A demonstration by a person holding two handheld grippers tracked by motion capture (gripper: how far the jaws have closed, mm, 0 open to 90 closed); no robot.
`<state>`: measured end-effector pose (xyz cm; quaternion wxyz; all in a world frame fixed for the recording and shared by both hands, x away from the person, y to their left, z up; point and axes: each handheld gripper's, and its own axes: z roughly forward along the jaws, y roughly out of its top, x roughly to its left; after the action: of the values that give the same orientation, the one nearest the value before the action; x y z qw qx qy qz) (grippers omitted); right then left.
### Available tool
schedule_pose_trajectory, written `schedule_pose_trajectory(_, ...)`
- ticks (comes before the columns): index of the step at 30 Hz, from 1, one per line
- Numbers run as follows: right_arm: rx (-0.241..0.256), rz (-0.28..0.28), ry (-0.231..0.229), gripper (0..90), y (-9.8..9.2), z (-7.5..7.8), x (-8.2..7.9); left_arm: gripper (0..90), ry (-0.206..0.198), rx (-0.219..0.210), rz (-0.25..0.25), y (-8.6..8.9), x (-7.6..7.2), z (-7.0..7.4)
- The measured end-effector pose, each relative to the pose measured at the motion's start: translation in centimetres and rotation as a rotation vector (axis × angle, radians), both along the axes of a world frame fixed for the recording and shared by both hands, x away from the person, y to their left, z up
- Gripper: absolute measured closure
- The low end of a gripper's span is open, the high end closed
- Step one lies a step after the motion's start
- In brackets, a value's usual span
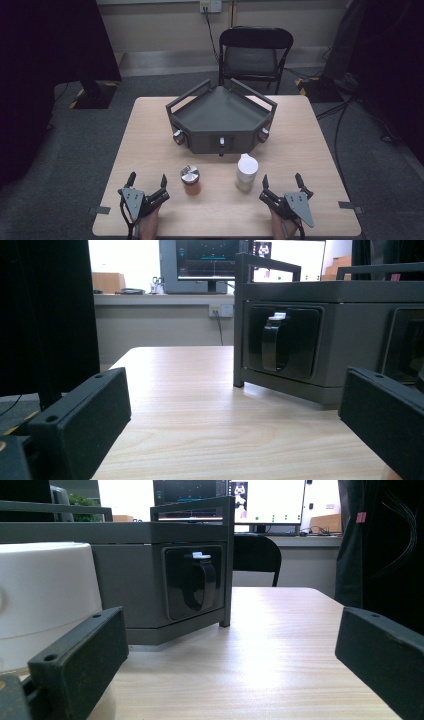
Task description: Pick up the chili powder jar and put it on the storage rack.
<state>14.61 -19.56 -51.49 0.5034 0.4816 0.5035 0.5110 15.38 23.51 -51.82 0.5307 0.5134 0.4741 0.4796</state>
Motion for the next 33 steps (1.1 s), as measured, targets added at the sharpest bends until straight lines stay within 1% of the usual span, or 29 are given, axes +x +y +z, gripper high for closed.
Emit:
schedule_pose_trajectory(23,0.000,0.000,0.000,0.0,0.01,0.01,-0.01,0.0,0.000,0.001,0.002,-0.08,0.05,0.01)
schedule_pose_trajectory(26,0.001,0.000,0.000,0.0,0.01,0.01,-0.01,0.0,0.003,0.003,-0.007,-0.01,0.17,0.07)
schedule_pose_trajectory(28,0.000,0.000,0.000,0.0,0.01,0.01,-0.01,0.0,0.010,-0.007,-0.020,0.10,0.26,0.22)
schedule_pose_trajectory(31,0.000,-0.001,0.000,0.0,0.01,0.01,-0.01,0.0,0.003,-0.008,-0.032,0.11,0.25,0.43)
schedule_pose_trajectory(33,0.000,-0.001,0.000,0.0,0.03,0.01,-0.01,0.0,0.003,-0.018,-0.050,0.18,0.29,0.71)
